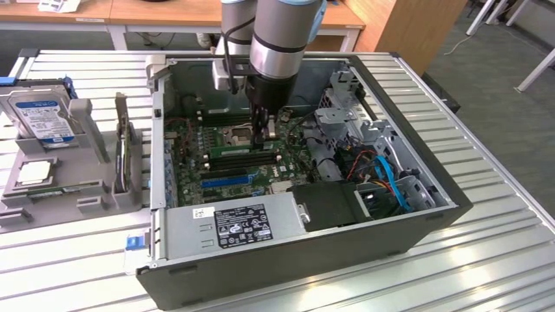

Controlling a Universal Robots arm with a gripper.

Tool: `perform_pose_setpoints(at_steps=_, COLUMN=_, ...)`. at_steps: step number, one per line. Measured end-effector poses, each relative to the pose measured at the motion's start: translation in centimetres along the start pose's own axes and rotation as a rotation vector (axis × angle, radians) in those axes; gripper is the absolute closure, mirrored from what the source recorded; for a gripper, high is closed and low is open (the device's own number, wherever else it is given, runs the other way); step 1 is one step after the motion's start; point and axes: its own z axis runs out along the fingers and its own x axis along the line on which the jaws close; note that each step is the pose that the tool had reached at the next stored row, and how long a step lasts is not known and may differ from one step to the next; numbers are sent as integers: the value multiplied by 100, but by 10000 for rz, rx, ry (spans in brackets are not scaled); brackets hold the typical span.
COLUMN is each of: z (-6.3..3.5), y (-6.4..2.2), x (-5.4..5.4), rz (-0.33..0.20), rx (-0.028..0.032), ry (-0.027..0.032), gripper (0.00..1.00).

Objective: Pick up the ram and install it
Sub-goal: 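Insert the ram into the slot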

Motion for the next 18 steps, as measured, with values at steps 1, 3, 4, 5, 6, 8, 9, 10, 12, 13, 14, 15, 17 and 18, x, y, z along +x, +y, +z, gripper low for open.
perform_pose_setpoints(at_steps=1, z=3, y=0, x=0, rz=0, rx=0, ry=0, gripper=88)
perform_pose_setpoints(at_steps=3, z=10, y=-1, x=0, rz=0, rx=0, ry=0, gripper=88)
perform_pose_setpoints(at_steps=4, z=13, y=-1, x=0, rz=0, rx=0, ry=0, gripper=88)
perform_pose_setpoints(at_steps=5, z=17, y=-1, x=0, rz=0, rx=0, ry=-2, gripper=88)
perform_pose_setpoints(at_steps=6, z=21, y=-1, x=0, rz=0, rx=1, ry=-2, gripper=88)
perform_pose_setpoints(at_steps=8, z=29, y=-2, x=0, rz=0, rx=0, ry=-1, gripper=88)
perform_pose_setpoints(at_steps=9, z=34, y=-2, x=0, rz=0, rx=1, ry=-2, gripper=88)
perform_pose_setpoints(at_steps=10, z=39, y=-2, x=0, rz=0, rx=1, ry=-1, gripper=88)
perform_pose_setpoints(at_steps=12, z=50, y=-2, x=0, rz=0, rx=0, ry=-2, gripper=88)
perform_pose_setpoints(at_steps=13, z=55, y=-3, x=0, rz=0, rx=0, ry=-2, gripper=88)
perform_pose_setpoints(at_steps=14, z=60, y=-3, x=1, rz=0, rx=0, ry=-1, gripper=88)
perform_pose_setpoints(at_steps=15, z=64, y=-3, x=1, rz=0, rx=1, ry=0, gripper=88)
perform_pose_setpoints(at_steps=17, z=71, y=-3, x=1, rz=0, rx=0, ry=0, gripper=88)
perform_pose_setpoints(at_steps=18, z=72, y=-3, x=1, rz=0, rx=-1, ry=1, gripper=88)
